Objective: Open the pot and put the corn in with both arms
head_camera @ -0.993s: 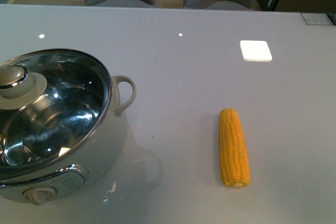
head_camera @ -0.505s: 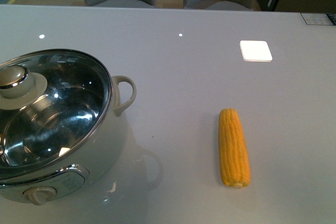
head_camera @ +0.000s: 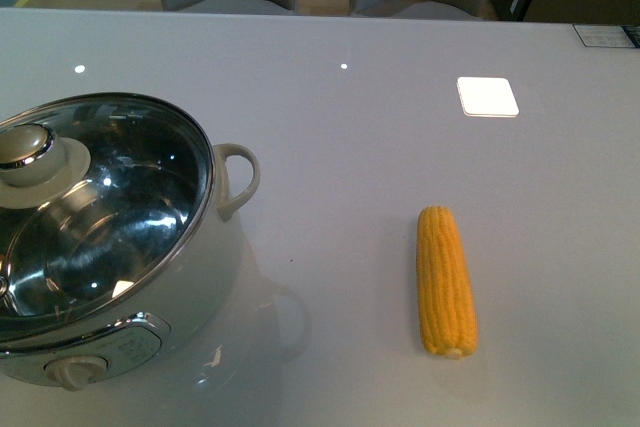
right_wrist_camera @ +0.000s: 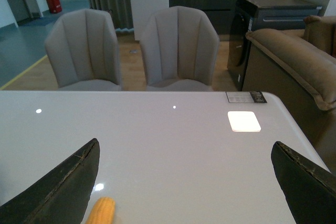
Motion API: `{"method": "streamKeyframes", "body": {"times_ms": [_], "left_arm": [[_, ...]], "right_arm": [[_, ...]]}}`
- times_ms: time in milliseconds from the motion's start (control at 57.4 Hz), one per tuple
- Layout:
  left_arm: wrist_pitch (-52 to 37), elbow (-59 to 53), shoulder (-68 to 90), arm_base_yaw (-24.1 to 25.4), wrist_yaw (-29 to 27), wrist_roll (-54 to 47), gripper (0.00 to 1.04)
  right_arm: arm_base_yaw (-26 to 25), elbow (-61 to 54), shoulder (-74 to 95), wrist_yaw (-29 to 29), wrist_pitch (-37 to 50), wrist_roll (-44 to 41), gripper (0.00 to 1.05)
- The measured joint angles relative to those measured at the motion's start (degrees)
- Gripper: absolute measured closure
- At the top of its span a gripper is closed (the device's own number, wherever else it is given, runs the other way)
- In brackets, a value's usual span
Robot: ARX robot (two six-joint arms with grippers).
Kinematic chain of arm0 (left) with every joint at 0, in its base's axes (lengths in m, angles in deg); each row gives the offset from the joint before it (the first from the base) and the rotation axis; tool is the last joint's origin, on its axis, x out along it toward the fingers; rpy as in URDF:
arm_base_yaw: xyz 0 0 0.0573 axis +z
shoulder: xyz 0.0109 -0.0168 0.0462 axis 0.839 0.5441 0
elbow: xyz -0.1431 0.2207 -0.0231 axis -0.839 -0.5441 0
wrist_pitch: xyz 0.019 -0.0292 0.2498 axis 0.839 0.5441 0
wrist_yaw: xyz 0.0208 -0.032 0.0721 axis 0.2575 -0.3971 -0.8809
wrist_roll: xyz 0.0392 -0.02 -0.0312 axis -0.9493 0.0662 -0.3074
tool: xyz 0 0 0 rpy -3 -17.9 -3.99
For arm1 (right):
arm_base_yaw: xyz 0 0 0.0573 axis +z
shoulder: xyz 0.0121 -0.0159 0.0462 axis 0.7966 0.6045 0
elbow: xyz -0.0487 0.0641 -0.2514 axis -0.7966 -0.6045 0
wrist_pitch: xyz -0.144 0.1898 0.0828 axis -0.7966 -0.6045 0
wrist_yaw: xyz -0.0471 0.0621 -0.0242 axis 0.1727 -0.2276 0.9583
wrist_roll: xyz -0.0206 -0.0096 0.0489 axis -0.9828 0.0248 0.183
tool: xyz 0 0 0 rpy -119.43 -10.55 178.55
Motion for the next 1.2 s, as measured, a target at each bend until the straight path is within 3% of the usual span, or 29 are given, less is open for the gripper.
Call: {"method": "streamKeyframes", "body": {"times_ms": [331, 540, 854, 1202], "left_arm": [[-30.3, 0.6, 32.9, -3.2, -2.5, -0.3, 0.07], [-42.5, 0.7, 47.3, -3.7, -2.7, -0.9, 0.07], [-55.7, 2.9, 62.5, -3.6, -2.1, -3.2, 0.07], [-60.6, 6.0, 71.7, -4.3, -3.3, -3.9, 0.08]], "right_arm": [[0.0, 0.0, 0.0, 0.0, 0.0, 0.0, 0.09], [0.0, 0.0, 0.0, 0.0, 0.0, 0.0, 0.09], [0.0, 0.0, 0.0, 0.0, 0.0, 0.0, 0.09], [0.0, 0.0, 0.0, 0.0, 0.0, 0.0, 0.09]]}}
